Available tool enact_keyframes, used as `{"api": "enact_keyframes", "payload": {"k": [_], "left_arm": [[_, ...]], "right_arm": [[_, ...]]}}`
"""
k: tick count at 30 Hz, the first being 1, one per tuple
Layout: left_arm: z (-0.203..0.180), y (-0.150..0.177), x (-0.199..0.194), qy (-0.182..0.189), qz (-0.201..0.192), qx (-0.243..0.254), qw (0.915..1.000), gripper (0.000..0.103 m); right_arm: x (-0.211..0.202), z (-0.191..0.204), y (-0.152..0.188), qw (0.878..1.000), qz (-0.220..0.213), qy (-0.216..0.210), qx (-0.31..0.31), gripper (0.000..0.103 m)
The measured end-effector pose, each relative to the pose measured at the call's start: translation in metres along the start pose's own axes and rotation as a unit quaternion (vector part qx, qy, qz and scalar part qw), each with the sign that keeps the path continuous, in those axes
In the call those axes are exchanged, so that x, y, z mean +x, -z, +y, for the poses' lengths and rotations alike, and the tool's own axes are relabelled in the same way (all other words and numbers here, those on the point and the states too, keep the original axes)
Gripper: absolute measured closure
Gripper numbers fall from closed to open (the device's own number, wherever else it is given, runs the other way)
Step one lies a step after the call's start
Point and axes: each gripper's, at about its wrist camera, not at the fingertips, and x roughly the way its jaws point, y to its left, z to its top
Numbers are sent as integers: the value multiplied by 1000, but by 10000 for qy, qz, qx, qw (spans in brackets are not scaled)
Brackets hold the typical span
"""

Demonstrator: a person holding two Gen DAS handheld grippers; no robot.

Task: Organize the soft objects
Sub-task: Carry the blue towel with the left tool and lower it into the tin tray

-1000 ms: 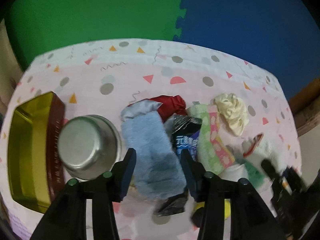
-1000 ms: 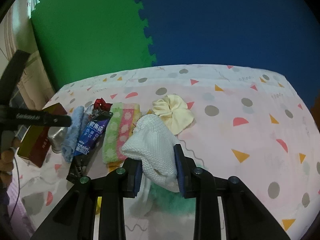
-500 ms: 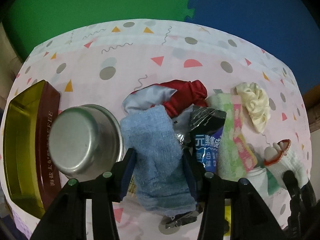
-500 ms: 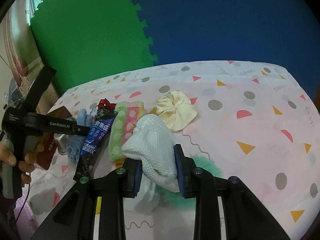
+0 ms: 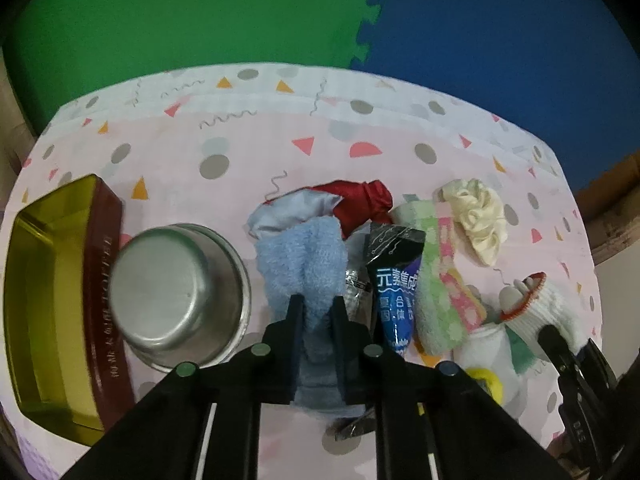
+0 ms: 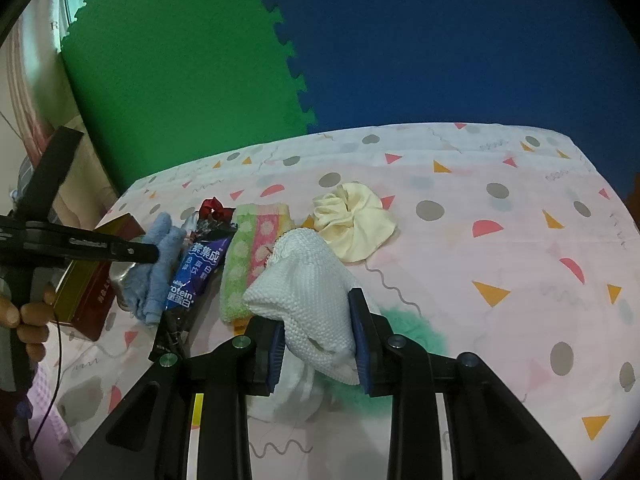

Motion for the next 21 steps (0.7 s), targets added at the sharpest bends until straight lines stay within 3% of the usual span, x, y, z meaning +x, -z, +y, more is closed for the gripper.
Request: {"api": "enact_keyframes", "payload": {"k": [13, 21], "left_arm": [[10, 6, -65, 151, -491, 167, 9985, 92], [37, 9, -103, -7, -789, 138, 9968, 92]], "right_arm": [[-5, 5, -1, 9999, -73, 56, -74, 76], [-6, 10, -2, 9999, -90, 76, -118, 76]]}}
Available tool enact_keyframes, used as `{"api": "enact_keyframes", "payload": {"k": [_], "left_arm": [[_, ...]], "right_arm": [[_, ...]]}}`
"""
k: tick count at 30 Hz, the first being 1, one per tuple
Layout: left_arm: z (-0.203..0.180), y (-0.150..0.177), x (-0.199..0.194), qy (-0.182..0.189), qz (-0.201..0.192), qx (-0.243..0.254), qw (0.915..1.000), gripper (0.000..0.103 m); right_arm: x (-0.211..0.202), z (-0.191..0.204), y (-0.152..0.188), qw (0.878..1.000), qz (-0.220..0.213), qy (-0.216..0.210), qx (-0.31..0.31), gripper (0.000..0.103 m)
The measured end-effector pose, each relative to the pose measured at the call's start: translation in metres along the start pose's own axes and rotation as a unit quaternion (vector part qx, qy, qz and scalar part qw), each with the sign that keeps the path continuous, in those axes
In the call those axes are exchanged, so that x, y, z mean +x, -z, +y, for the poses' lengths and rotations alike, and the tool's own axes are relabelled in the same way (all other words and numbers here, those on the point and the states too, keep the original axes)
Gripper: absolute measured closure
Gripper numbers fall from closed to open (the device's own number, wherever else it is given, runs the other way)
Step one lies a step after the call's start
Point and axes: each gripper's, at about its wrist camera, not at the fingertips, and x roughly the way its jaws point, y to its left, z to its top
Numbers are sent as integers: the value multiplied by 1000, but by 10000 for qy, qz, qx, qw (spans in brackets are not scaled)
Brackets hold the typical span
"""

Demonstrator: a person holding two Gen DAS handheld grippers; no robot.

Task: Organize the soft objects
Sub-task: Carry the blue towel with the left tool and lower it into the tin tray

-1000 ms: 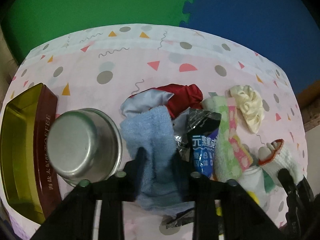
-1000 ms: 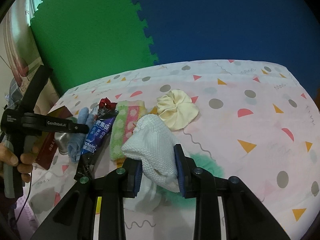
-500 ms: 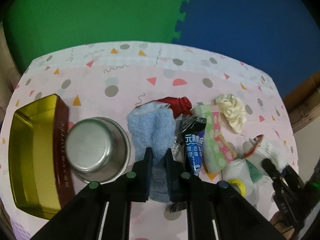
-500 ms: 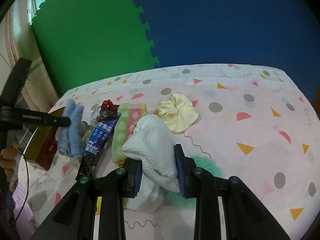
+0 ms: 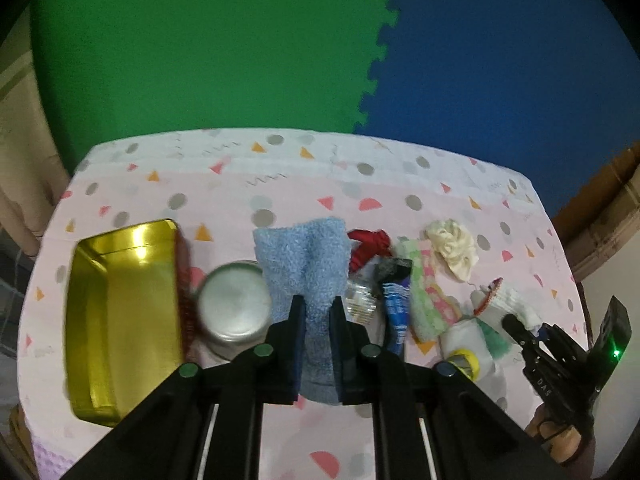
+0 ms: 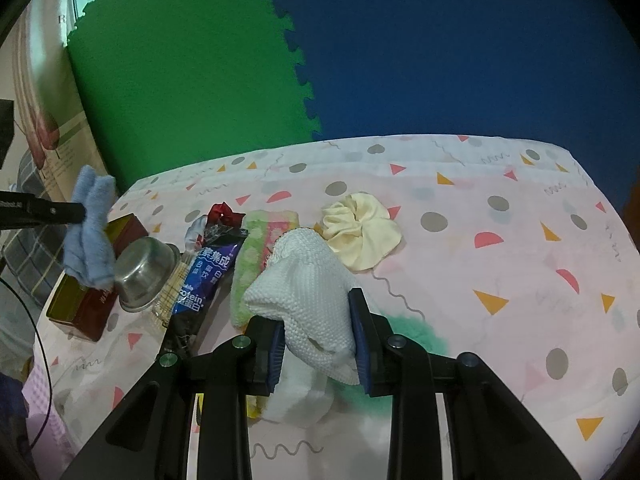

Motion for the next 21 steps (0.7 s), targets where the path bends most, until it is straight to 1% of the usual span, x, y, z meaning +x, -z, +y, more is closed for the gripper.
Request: {"api": "enact_keyframes", "payload": {"k": [6, 10, 15, 19, 21], "left_arm": [[47, -4, -19, -461, -145, -240, 9985, 92], [90, -4, -21, -840, -151, -447, 9953, 92], [142, -2, -7, -1284, -10, -674, 9894, 92], [175, 4, 13, -1516, 164, -779, 9852, 92], [183, 6, 20, -1526, 214, -810, 9847, 92]], "right_arm": [[-3, 5, -3, 10000, -47, 29, -37, 76], [-4, 10, -8, 9999, -74, 70, -62, 76], [-7, 16, -13, 9997, -105, 158, -120, 76], [-9, 22, -17, 9995, -120, 227, -169, 76], [-11, 26, -20, 9994, -130, 264, -208, 76]]}}
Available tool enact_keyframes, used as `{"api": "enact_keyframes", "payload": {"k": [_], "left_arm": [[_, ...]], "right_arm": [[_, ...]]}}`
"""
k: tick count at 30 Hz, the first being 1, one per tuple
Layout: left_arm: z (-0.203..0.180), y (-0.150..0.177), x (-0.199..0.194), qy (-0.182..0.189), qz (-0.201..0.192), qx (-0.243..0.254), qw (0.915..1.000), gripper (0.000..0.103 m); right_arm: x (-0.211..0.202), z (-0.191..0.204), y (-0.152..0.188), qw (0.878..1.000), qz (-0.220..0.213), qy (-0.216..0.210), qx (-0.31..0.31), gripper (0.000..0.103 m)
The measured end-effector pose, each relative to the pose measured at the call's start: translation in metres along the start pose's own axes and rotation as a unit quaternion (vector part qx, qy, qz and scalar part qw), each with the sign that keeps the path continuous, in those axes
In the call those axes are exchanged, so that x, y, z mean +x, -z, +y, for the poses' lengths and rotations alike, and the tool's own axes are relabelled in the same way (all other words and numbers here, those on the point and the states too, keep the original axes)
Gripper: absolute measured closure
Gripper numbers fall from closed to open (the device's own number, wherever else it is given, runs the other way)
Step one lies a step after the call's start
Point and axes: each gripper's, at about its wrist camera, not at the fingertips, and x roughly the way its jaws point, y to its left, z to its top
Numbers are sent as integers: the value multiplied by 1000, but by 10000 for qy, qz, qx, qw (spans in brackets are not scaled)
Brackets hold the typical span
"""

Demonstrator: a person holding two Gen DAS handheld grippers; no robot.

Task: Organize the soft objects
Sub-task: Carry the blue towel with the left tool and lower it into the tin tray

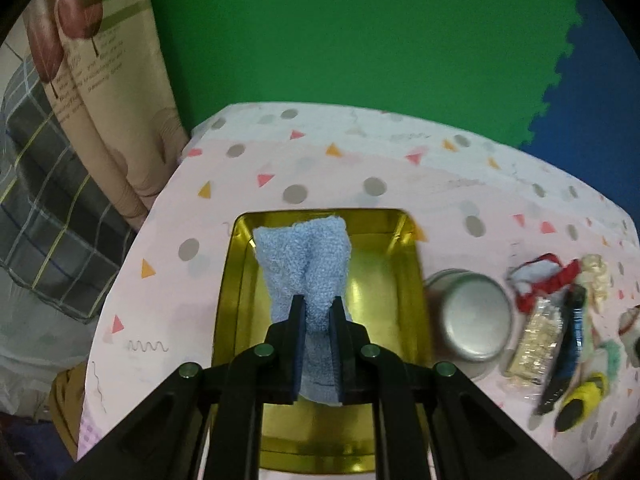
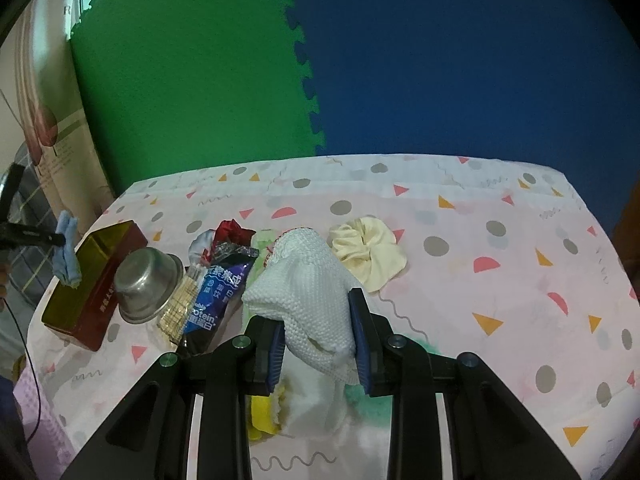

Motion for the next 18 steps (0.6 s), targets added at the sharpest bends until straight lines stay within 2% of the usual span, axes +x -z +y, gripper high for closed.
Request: {"api": "enact_keyframes", "payload": {"k": [8, 18], "left_arm": [[8, 1, 37, -54, 195, 53, 9998, 92], [9, 1, 57, -175, 251, 110, 9995, 91]], "right_arm": [[-3, 18, -6, 9998, 11, 61, -169, 76], [5, 40, -9, 9992, 122, 75, -374, 76]]}}
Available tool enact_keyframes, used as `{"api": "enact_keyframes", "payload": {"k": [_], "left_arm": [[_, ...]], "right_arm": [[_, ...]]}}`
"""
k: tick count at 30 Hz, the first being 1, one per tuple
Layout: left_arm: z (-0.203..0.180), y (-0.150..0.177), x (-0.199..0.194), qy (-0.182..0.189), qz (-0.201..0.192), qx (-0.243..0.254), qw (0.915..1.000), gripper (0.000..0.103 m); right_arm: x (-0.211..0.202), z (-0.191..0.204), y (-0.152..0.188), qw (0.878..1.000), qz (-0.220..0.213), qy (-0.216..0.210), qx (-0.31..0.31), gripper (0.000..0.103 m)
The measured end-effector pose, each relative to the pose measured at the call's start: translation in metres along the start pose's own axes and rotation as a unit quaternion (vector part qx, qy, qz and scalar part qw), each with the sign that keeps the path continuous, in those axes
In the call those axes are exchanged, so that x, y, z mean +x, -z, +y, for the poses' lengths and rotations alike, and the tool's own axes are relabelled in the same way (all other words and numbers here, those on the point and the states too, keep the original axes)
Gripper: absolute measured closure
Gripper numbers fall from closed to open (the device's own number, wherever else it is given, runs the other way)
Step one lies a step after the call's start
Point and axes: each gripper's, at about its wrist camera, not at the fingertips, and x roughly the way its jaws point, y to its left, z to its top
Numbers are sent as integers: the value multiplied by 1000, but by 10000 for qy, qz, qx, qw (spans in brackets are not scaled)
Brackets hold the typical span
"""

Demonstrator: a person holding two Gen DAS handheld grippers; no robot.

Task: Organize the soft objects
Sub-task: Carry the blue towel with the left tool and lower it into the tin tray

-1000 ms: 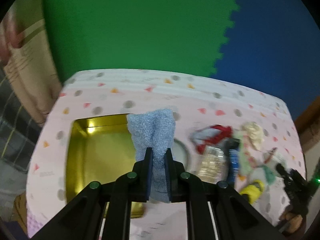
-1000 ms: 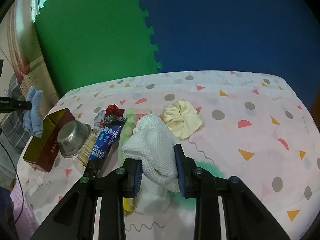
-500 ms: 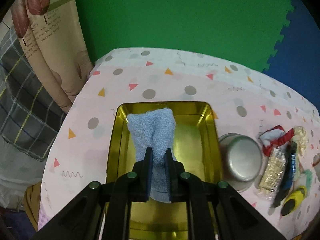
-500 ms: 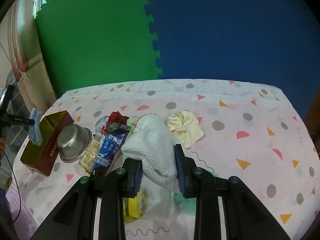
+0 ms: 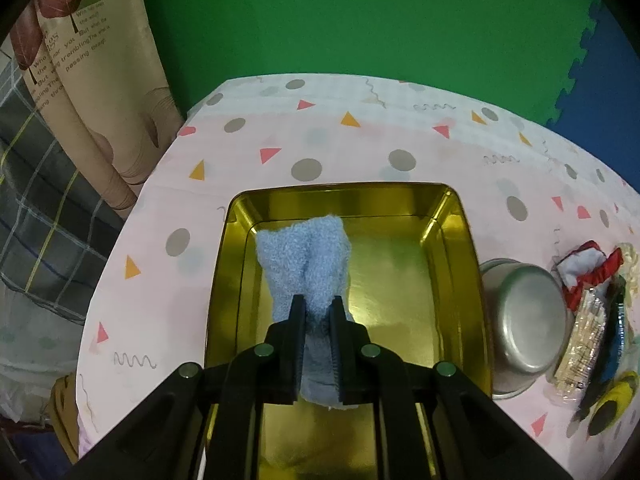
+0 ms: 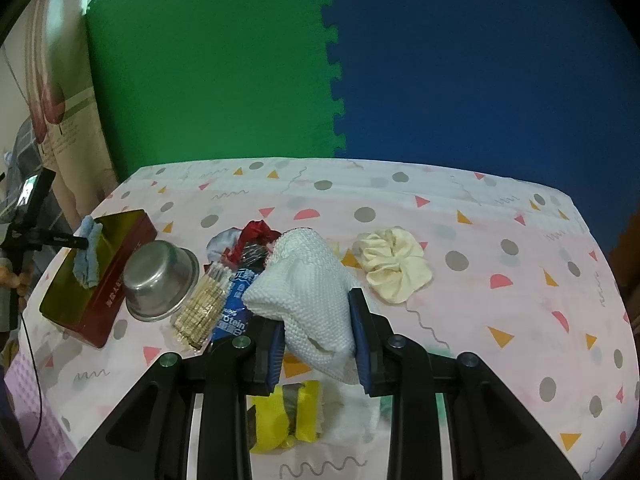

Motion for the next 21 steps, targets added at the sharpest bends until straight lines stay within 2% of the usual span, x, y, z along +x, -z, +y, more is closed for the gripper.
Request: {"api": "enact_keyframes", "payload": {"k": [12, 21], "left_arm": [[5, 2, 4, -306, -99, 45, 9995, 90], [4, 9, -17, -260, -307, 94, 9991, 83]], "right_arm": [[5, 18, -1, 9999, 71, -52, -125, 76], [6, 38, -1, 9993, 84, -189, -324, 76]]}}
